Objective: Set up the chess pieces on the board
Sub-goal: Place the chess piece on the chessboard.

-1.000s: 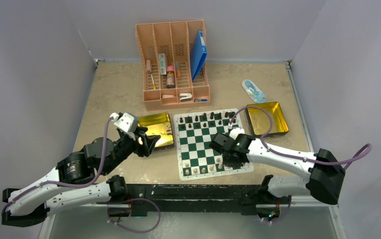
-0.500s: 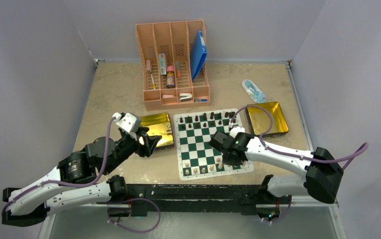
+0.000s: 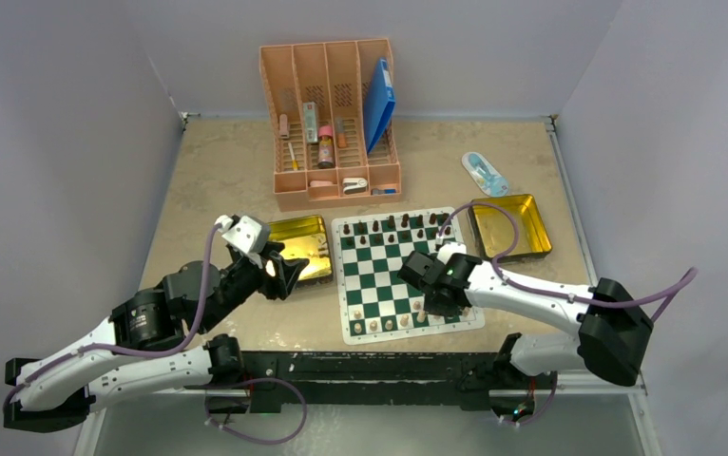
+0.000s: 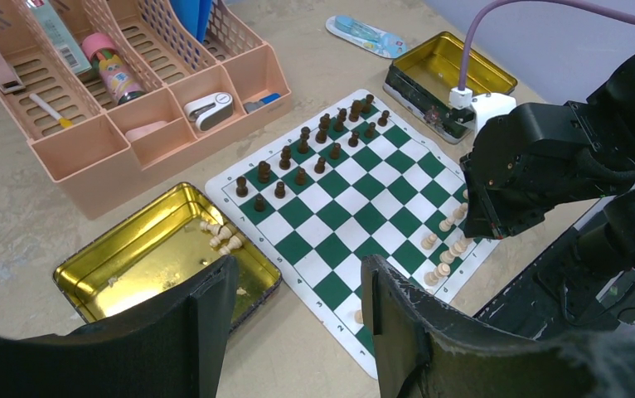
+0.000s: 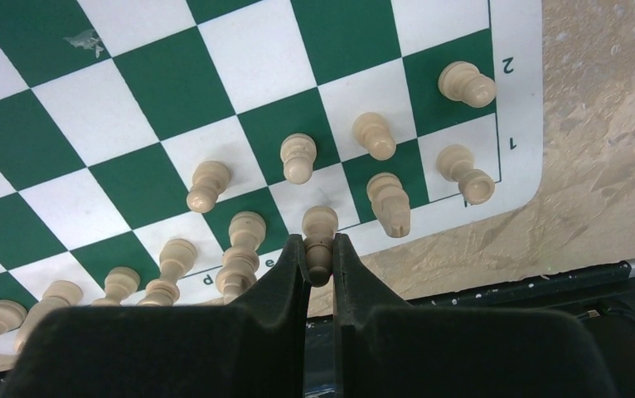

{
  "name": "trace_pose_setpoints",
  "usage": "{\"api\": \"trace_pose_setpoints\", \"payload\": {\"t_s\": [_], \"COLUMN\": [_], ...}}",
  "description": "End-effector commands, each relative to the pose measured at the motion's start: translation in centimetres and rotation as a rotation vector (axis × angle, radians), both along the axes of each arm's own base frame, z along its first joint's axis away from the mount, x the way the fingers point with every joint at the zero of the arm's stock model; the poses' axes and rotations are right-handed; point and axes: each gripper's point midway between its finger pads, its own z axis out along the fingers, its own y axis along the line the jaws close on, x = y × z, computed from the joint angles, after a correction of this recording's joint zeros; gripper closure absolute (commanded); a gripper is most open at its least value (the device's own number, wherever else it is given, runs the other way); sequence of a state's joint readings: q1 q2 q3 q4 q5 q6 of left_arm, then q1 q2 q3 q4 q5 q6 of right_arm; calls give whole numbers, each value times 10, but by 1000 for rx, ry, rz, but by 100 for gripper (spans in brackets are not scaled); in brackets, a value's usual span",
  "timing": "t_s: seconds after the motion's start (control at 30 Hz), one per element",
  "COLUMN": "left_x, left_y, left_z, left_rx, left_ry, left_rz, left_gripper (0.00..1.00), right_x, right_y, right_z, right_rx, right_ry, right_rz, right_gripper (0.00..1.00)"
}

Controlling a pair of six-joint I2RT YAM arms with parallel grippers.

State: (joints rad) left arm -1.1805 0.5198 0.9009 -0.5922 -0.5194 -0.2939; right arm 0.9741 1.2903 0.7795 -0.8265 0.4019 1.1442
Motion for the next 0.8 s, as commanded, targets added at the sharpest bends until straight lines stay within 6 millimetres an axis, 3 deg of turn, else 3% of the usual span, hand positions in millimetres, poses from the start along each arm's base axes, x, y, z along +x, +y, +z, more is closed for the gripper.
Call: {"api": "trace_pose_setpoints", "payload": {"t_s": [0.0, 0.77], "left_x": [0, 1], "left_y": [-3, 0], "left_z": [11, 12], "left_rx": [-25, -24], "left_ry": [-29, -37], "left_rz": [-13, -5], "left_gripper": [44, 44], "right_x": [1, 2], "right_y": [-5, -2], "right_z": [-3, -8], "right_rx": [-31, -42], "right_ry": [-1, 15], "right_rz": [-12, 30], "right_gripper": [90, 84]}}
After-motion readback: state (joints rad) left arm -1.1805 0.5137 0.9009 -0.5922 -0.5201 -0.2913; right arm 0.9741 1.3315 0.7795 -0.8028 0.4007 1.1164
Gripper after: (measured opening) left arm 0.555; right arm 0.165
